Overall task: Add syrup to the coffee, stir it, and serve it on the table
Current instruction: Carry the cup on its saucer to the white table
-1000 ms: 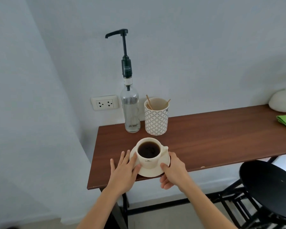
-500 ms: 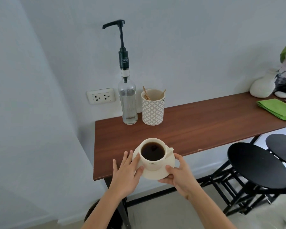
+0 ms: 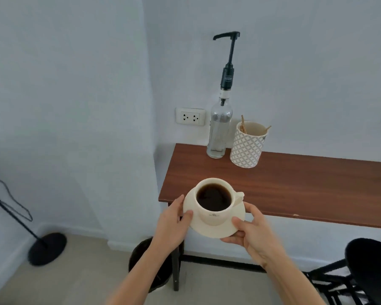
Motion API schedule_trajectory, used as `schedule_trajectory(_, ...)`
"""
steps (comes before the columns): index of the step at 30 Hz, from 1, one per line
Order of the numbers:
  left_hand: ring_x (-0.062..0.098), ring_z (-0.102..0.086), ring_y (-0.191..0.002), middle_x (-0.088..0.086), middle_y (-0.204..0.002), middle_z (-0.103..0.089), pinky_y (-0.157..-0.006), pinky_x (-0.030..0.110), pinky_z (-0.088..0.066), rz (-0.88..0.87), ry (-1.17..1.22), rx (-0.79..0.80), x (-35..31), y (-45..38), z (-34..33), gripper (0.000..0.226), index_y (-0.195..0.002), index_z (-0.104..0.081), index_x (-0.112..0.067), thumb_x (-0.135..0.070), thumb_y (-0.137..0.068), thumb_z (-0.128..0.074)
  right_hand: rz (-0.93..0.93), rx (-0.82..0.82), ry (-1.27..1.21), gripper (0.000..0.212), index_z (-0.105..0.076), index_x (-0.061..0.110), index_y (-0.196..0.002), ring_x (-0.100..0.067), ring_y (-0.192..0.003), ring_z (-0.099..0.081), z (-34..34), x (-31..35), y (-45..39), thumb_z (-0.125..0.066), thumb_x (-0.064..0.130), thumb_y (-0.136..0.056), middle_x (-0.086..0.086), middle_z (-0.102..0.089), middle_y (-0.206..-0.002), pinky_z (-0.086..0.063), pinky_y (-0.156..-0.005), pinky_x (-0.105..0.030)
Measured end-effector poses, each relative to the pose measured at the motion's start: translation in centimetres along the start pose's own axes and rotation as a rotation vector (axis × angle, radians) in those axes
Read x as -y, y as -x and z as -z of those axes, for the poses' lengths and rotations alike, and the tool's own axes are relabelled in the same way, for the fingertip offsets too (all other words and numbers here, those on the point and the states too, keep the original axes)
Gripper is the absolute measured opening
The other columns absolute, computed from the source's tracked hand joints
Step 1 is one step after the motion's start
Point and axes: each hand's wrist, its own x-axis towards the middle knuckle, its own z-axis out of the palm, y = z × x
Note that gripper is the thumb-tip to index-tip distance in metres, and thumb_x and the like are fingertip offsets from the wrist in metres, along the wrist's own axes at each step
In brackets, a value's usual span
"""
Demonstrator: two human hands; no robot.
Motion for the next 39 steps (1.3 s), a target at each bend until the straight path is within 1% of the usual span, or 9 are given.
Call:
schedule_trajectory(1,0.016,-0.063,-0.114,-0.009,-0.123,-0.068,-0.098,0.027,-0.05,0.042,0.075,-0.02,-0.1,0.8,0.4,0.035,-0.132,-0.055,-0.033,-0.02,-0.099,-0.054,0.003,0.042,0.024,0.041,-0.047,0.013,-0.134,-0.037,-0.083,-0.077,-0.3,0.3,0.3,-0.051,-0.007,-0.098,-0.024,-0.071,-0.109,-0.064,-0.064,-0.048)
schedule_trajectory(3,0.018,-0.069,-0.096,-0.001,-0.104,-0.074,-0.081,0.034,-0.06,0.146,0.226,-0.078,-0.2,2.8,1.1,0.027,-0.121,-0.062,-0.027,-0.017,-0.097,-0.056,0.007,0.122,0.063,0.041,-0.048,0.012,-0.134,-0.037,-0.078,-0.077,-1.0,0.8,1.0,-0.05,-0.008,-0.098,-0.022,-0.072,-0.102,-0.065,-0.061,-0.046)
schedule_trajectory(5,0.016,-0.071,-0.084,0.004,-0.099,-0.074,-0.065,0.027,-0.059,0.253,0.324,-0.147,-0.1,5.0,2.0,0.027,-0.124,-0.06,-0.017,-0.018,-0.098,-0.058,0.002,0.208,0.111,0.041,-0.048,0.012,-0.134,-0.036,-0.076,-0.078,-2.0,1.0,1.7,-0.051,-0.008,-0.098,-0.02,-0.073,-0.099,-0.065,-0.061,-0.047)
schedule_trajectory(10,0.005,-0.068,-0.056,0.002,-0.085,-0.071,-0.053,0.019,-0.053,0.371,0.438,-0.322,0.4,12.5,5.2,0.024,-0.124,-0.056,-0.014,-0.018,-0.1,-0.055,-0.053,0.448,0.189,0.039,-0.05,0.016,-0.131,-0.036,-0.077,-0.077,-6.0,0.4,4.3,-0.052,-0.006,-0.099,-0.023,-0.07,-0.11,-0.065,-0.055,-0.041)
schedule_trajectory(18,0.01,-0.072,-0.059,0.001,-0.082,-0.073,-0.055,0.023,-0.056,0.499,0.467,-0.671,2.8,26.5,10.9,0.025,-0.126,-0.055,-0.016,-0.018,-0.101,-0.054,-0.149,0.812,0.284,0.042,-0.048,0.019,-0.131,-0.033,-0.078,-0.078,-15.7,-3.3,11.3,-0.053,-0.005,-0.097,-0.023,-0.071,-0.105,-0.064,-0.055,-0.041)
schedule_trajectory(23,0.017,-0.074,-0.069,0.004,-0.087,-0.074,-0.07,0.034,-0.064,0.555,0.52,-0.861,4.4,36.4,14.1,0.022,-0.123,-0.055,-0.017,-0.017,-0.101,-0.053,-0.164,1.005,0.354,0.047,-0.046,0.016,-0.138,-0.033,-0.076,-0.078,-22.0,-7.1,18.0,-0.054,-0.005,-0.097,-0.025,-0.069,-0.111,-0.064,-0.054,-0.039)
schedule_trajectory(27,0.014,-0.072,-0.059,0.004,-0.083,-0.073,-0.054,0.024,-0.06,0.58,0.564,-0.992,6.2,45.4,16.5,0.02,-0.122,-0.055,-0.014,-0.014,-0.102,-0.052,-0.189,1.13,0.391,0.047,-0.044,0.015,-0.139,-0.032,-0.069,-0.076,-26.7,-11.4,24.9,-0.051,-0.007,-0.098,-0.024,-0.071,-0.101,-0.064,-0.053,-0.039)
schedule_trajectory(34,0.013,-0.073,-0.061,0.004,-0.093,-0.073,-0.062,0.027,-0.06,0.674,0.506,-1.119,9.8,61.9,21.7,0.024,-0.125,-0.052,-0.016,-0.019,-0.101,-0.053,-0.29,1.286,0.4,0.047,-0.044,0.011,-0.14,-0.029,-0.061,-0.076,-34.4,-19.1,39.0,-0.049,-0.009,-0.098,-0.024,-0.069,-0.099,-0.063,-0.049,-0.039)
schedule_trajectory(39,0.018,-0.073,-0.062,0.009,-0.096,-0.072,-0.054,0.024,-0.058,0.722,0.517,-1.213,11.9,71.9,25.4,0.026,-0.126,-0.053,-0.012,-0.016,-0.1,-0.054,-0.36,1.374,0.451,0.048,-0.042,0.013,-0.14,-0.029,-0.06,-0.076,-40.0,-23.4,47.6,-0.049,-0.008,-0.098,-0.026,-0.067,-0.102,-0.064,-0.051,-0.041)
